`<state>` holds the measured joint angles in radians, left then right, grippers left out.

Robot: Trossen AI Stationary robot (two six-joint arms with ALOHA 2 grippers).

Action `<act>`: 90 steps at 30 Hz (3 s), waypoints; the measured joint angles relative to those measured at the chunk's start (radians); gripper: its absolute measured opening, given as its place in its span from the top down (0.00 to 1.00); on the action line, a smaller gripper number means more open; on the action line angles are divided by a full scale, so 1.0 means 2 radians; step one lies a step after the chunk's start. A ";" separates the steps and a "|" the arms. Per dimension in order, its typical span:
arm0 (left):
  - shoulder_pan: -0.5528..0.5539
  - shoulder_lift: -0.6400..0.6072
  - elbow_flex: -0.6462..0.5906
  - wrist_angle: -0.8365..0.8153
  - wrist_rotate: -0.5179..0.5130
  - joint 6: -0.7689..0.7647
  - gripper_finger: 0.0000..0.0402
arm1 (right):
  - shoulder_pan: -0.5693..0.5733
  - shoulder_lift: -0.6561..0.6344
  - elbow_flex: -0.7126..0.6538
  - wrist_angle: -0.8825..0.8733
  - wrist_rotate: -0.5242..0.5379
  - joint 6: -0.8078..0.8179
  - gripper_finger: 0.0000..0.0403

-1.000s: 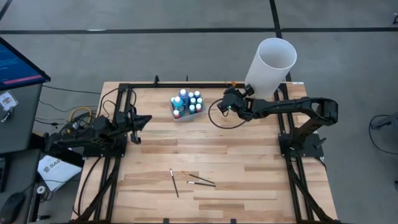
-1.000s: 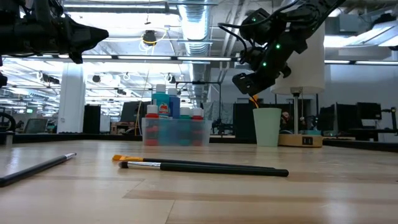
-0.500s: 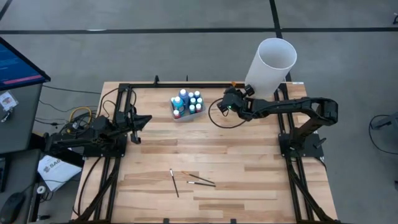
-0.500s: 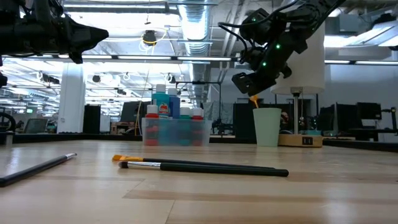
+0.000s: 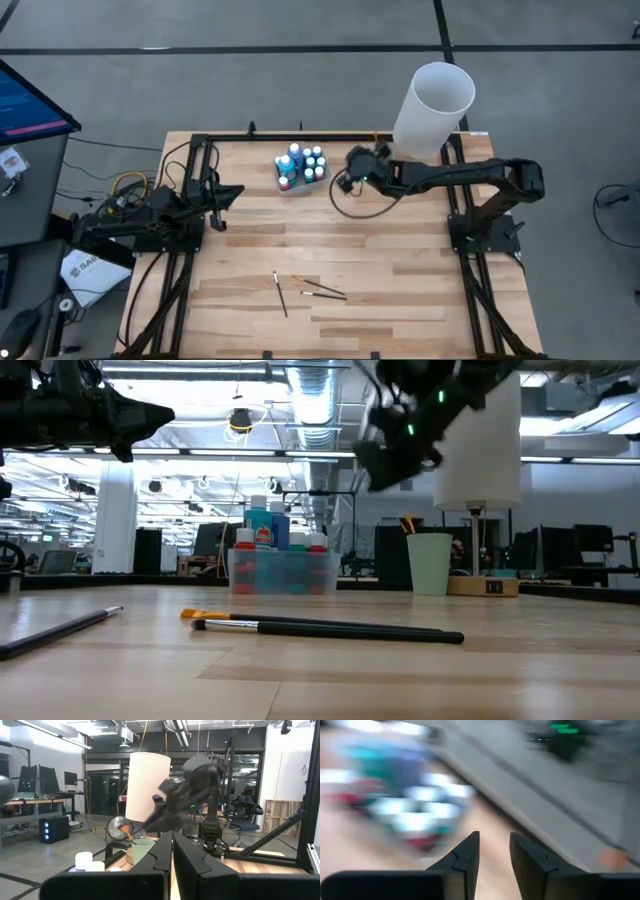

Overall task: Pick & Place Paint Supplies
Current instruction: Put the gold paintbrush into the green cup

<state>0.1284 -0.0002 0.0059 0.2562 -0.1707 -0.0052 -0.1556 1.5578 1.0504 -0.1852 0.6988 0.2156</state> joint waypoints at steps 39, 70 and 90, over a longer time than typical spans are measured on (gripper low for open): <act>0.000 0.000 0.000 0.006 0.000 0.000 1.00 | 0.216 0.452 0.544 -0.303 -0.271 0.068 0.54; 0.000 0.000 0.000 0.016 0.000 0.000 1.00 | 0.213 0.466 0.538 -0.418 -0.200 0.047 1.00; 0.000 0.000 0.000 0.023 0.000 0.000 1.00 | 0.259 0.256 0.510 -0.626 0.316 0.257 1.00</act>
<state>0.1284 -0.0002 0.0059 0.3021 -0.1711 -0.0055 0.3616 2.0701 2.0698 -1.4369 1.3313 0.7291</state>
